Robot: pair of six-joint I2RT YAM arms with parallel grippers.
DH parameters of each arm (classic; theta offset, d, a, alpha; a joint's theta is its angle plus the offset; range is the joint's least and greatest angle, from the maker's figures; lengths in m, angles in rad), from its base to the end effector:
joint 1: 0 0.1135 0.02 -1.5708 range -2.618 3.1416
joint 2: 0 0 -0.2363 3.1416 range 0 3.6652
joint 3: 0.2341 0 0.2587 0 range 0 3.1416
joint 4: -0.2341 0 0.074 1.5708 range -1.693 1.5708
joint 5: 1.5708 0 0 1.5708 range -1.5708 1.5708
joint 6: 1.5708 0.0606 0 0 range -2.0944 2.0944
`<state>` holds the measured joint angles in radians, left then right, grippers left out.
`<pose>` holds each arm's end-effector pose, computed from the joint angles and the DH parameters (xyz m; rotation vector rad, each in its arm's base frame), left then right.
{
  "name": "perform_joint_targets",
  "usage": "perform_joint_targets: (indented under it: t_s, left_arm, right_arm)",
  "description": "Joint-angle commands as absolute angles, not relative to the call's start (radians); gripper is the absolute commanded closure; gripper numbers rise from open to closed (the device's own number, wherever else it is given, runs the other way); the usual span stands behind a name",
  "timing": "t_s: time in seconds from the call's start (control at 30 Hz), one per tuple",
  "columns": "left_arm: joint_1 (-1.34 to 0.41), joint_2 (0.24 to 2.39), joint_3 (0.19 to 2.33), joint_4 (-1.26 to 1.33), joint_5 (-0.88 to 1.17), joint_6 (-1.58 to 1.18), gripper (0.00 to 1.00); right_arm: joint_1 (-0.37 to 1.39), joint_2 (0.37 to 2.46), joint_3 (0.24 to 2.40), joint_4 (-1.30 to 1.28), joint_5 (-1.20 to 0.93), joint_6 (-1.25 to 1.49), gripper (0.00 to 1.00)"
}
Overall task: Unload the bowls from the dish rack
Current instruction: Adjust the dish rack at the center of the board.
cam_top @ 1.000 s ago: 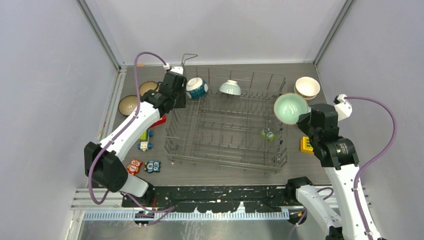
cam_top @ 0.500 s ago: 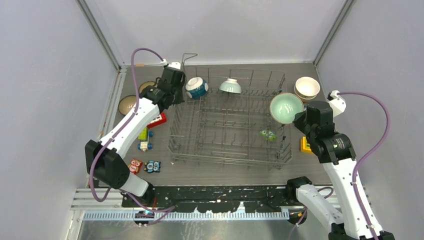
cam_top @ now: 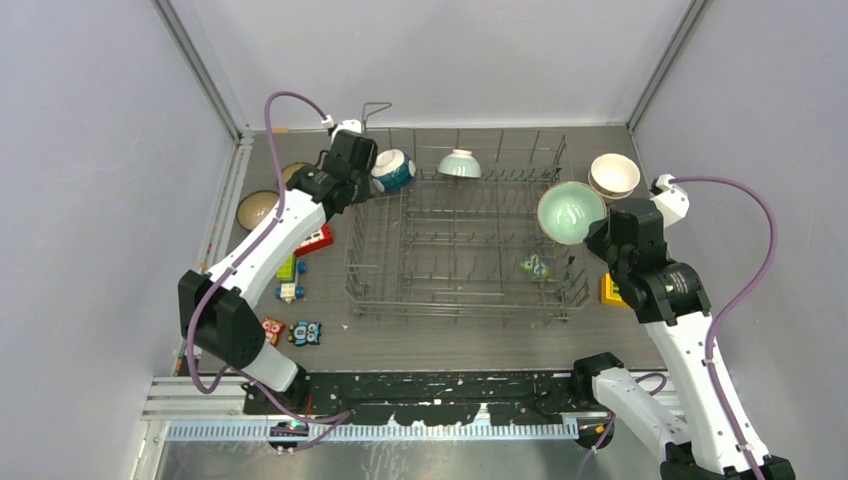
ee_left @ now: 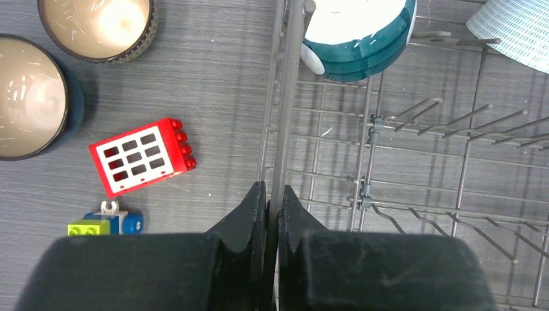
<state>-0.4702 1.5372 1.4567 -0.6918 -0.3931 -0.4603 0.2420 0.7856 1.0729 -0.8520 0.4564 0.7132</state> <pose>0.3322 -0.1428 0.2986 -0.1789 2.2643 -0.0257 0.1867 0.0186 0.3408 0.7356 1.9384 0.0960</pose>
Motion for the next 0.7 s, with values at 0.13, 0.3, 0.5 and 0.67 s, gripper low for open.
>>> perform_joint_targets:
  t_s: [0.13, 0.3, 0.5, 0.67]
  left_arm:
    - [-0.390, 1.583, 1.517, -0.497, -0.559, -0.641, 1.00]
    - [-0.367, 1.612, 1.525, -0.481, -0.542, -0.656, 1.00]
    - [-0.362, 1.644, 1.542, -0.474, -0.482, -0.640, 1.00]
    - [-0.362, 1.625, 1.518, -0.464, -0.438, -0.621, 0.91]
  right_arm:
    - [0.249, 0.788, 1.140, -0.744, 0.488, 0.714, 0.99]
    - [0.254, 0.801, 1.161, -0.759, 0.467, 0.695, 0.99]
    - [0.261, 0.815, 1.209, -0.785, 0.391, 0.664, 0.99]
    - [0.274, 0.860, 1.285, -0.853, 0.162, 0.565, 0.99]
